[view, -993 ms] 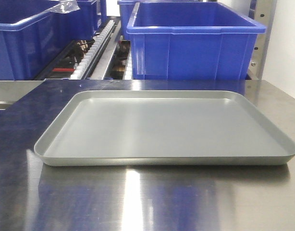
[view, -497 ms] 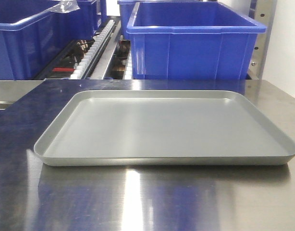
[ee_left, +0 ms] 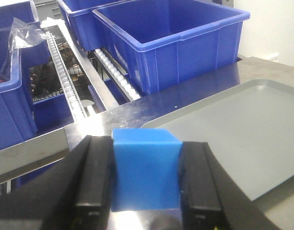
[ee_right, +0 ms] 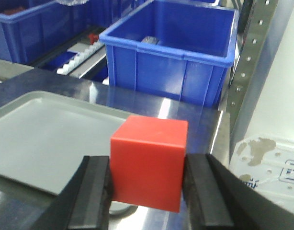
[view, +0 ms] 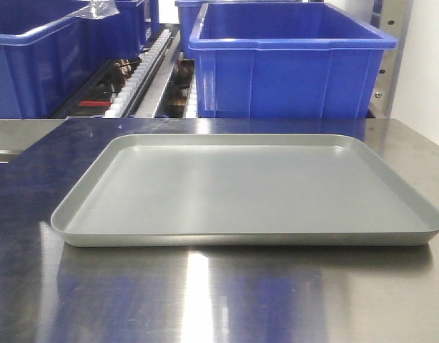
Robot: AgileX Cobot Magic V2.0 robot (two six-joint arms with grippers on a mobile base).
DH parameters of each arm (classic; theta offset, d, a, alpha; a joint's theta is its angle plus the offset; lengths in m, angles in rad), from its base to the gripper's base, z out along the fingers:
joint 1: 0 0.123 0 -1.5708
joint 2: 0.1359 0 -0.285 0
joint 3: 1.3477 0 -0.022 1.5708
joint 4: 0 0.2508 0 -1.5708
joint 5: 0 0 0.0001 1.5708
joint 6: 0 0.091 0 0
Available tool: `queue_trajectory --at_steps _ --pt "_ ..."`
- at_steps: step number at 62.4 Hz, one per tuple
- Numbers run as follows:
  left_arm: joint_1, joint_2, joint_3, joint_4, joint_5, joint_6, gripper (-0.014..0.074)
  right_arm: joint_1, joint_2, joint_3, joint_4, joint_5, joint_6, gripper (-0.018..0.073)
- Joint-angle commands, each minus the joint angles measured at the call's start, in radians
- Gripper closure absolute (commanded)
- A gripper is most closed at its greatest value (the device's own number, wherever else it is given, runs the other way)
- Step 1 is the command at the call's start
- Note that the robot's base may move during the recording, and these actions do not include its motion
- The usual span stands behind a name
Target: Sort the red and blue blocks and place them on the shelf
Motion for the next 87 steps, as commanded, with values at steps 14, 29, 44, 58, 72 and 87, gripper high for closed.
queue_trajectory --at_steps 14,29,44,58,72,87 --pt "0.003 0.009 -0.029 -0.005 -0.100 -0.009 0.0512 -0.005 -0.005 -0.024 -0.010 -0.121 -0.006 0.0494" --pt "0.003 0.009 -0.029 -0.005 -0.100 -0.009 0.0512 -0.005 -0.005 -0.024 -0.010 -0.121 -0.006 0.0494" --pt "0.003 0.009 -0.029 -0.005 -0.100 -0.009 0.0512 -0.005 -0.005 -0.024 -0.010 -0.119 -0.006 0.0494" --pt "0.003 0.009 -0.029 -0.005 -0.100 -0.009 0.0512 -0.005 -0.005 -0.024 -0.010 -0.119 -0.006 0.0494" --pt "0.003 0.009 -0.029 -0.005 -0.100 -0.009 0.0512 -0.005 -0.005 -0.024 -0.010 -0.119 -0.006 0.0494" --pt "0.165 0.009 -0.029 -0.005 -0.100 -0.009 0.0512 -0.105 -0.005 -0.024 -0.010 -0.118 -0.006 0.0494"
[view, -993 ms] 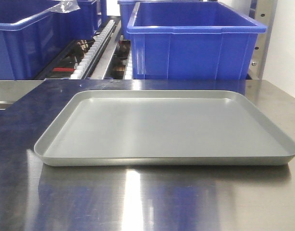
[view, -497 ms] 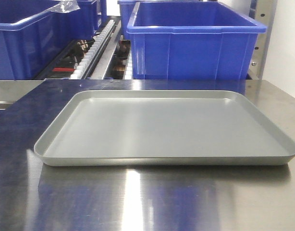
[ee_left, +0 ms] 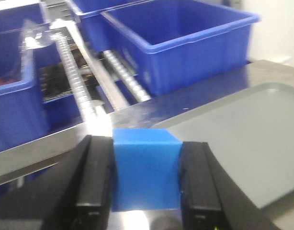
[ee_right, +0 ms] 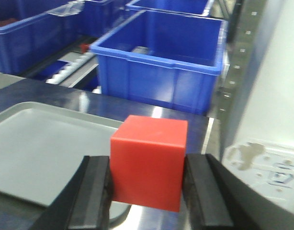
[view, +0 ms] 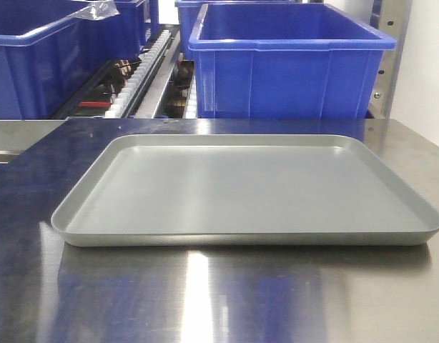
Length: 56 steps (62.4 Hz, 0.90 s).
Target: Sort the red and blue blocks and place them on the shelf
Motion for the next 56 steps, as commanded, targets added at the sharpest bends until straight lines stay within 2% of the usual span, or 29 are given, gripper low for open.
queue_trajectory --at_steps 1,5,7,22,31,56 --pt "0.088 0.009 -0.031 -0.003 -0.092 -0.009 0.0512 -0.051 -0.005 -0.024 -0.010 -0.093 -0.006 0.0494" --pt "0.177 0.009 -0.031 -0.003 -0.092 -0.009 0.0512 -0.084 -0.005 -0.024 -0.010 -0.093 -0.006 0.0494" --pt "0.201 0.007 -0.031 -0.003 -0.092 -0.009 0.0512 -0.092 -0.005 -0.024 -0.010 -0.093 -0.006 0.0494" --pt "0.338 -0.025 -0.031 -0.003 -0.094 -0.009 0.0512 -0.094 -0.005 -0.024 -0.010 -0.093 -0.006 0.0494" --pt "0.365 -0.027 -0.031 -0.003 -0.094 -0.009 0.0512 -0.094 -0.005 -0.024 -0.010 -0.093 -0.006 0.0494" --pt "0.365 -0.027 -0.031 -0.003 -0.094 -0.009 0.0512 -0.094 -0.005 -0.024 -0.010 -0.093 -0.006 0.0494"
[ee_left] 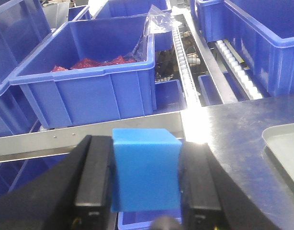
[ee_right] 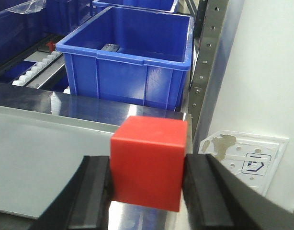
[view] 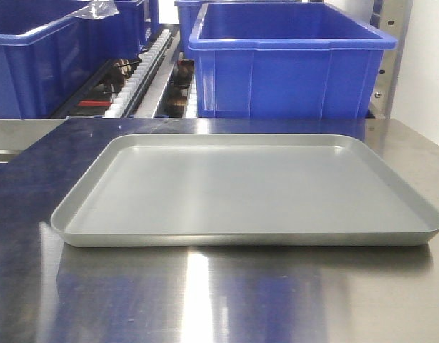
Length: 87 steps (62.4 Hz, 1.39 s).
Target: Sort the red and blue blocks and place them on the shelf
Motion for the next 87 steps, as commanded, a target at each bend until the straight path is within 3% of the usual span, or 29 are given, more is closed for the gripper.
queue_trajectory --at_steps 1,87 --pt "0.001 0.009 -0.031 -0.003 -0.094 -0.009 0.0512 -0.005 -0.005 -0.024 -0.010 -0.093 -0.006 0.0494" --pt "0.001 0.011 -0.031 -0.003 -0.094 -0.009 0.0512 -0.025 -0.005 -0.024 -0.010 -0.093 -0.006 0.0494"
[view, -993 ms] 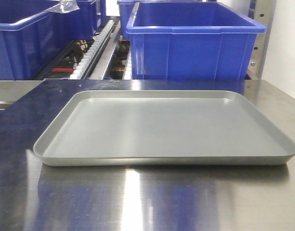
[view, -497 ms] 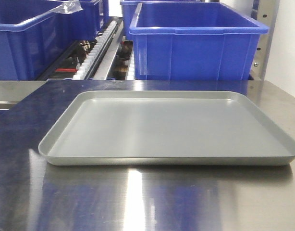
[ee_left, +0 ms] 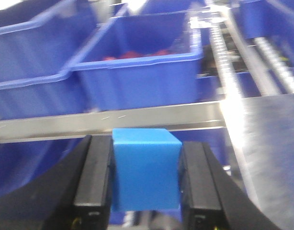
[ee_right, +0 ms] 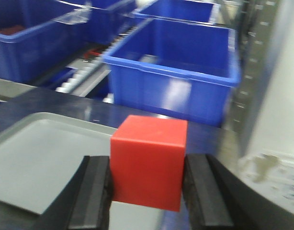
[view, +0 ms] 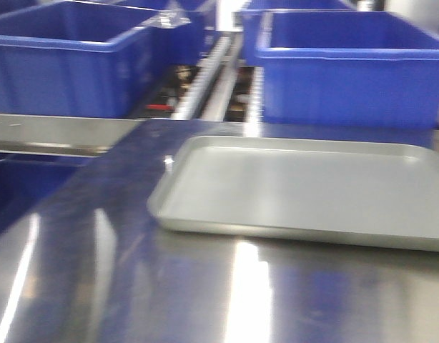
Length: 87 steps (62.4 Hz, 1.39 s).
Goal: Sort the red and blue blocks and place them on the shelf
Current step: 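Drive the base to the shelf of blue bins holding both cubes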
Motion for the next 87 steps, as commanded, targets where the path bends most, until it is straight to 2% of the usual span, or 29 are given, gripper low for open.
queue_trajectory --at_steps 1,87 --pt "0.001 0.011 -0.031 -0.003 -0.094 -0.009 0.0512 -0.004 -0.005 -0.024 -0.010 -0.093 -0.006 0.0494" --pt "0.001 0.011 -0.031 -0.003 -0.094 -0.009 0.0512 -0.004 -0.005 -0.024 -0.010 -0.093 -0.006 0.0494"
